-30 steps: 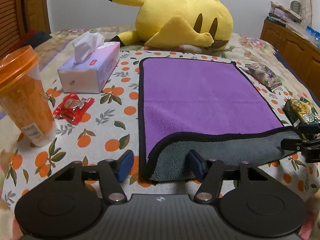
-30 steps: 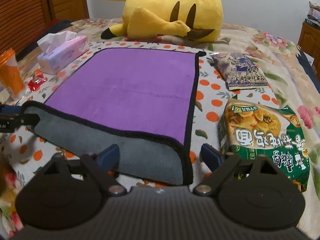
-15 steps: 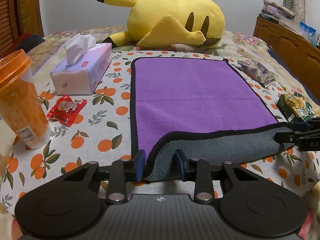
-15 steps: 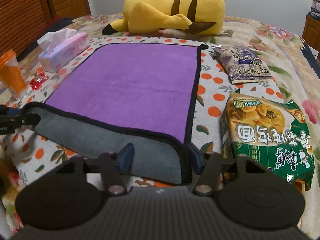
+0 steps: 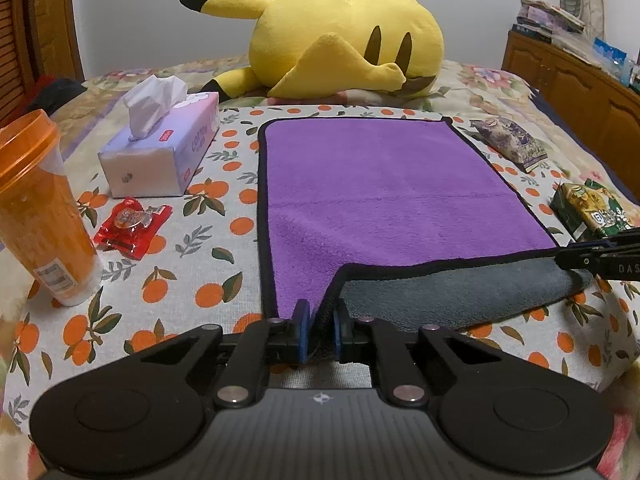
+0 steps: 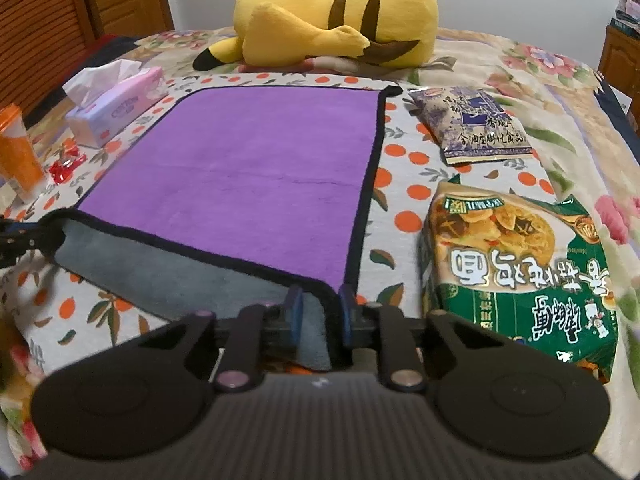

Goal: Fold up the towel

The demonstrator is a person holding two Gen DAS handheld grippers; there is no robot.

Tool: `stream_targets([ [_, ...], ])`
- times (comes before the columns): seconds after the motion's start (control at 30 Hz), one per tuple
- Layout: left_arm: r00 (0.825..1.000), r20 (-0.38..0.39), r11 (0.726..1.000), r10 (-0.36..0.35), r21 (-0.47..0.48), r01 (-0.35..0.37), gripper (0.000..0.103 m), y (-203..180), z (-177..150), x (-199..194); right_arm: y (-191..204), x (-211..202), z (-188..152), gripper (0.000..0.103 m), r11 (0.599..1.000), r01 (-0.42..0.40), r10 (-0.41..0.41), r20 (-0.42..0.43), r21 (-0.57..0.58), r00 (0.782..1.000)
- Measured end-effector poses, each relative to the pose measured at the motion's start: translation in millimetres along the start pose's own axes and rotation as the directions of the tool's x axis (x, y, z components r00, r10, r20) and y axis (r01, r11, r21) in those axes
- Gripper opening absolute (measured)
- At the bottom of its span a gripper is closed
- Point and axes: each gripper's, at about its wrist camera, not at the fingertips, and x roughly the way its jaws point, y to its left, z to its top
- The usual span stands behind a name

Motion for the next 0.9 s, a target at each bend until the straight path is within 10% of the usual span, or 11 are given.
stream_targets([
  [0.07, 1.0, 0.004, 1.0, 0.0, 0.002, 0.0, 0.012, -0.2, 0.1, -0.3, 0.0, 0.1, -0.2, 0.005, 1.0, -0.002, 0.002, 0.001, 0.0, 1.0],
  [0.9, 0.987, 0.16, 1.0, -0.019, 0.027, 0.014, 0.007, -6.6, 16.7, -36.7, -7.1, -23.3, 16.1, 0.005, 1.0, -0.018, 0.019, 0.166, -0.01, 0.986],
])
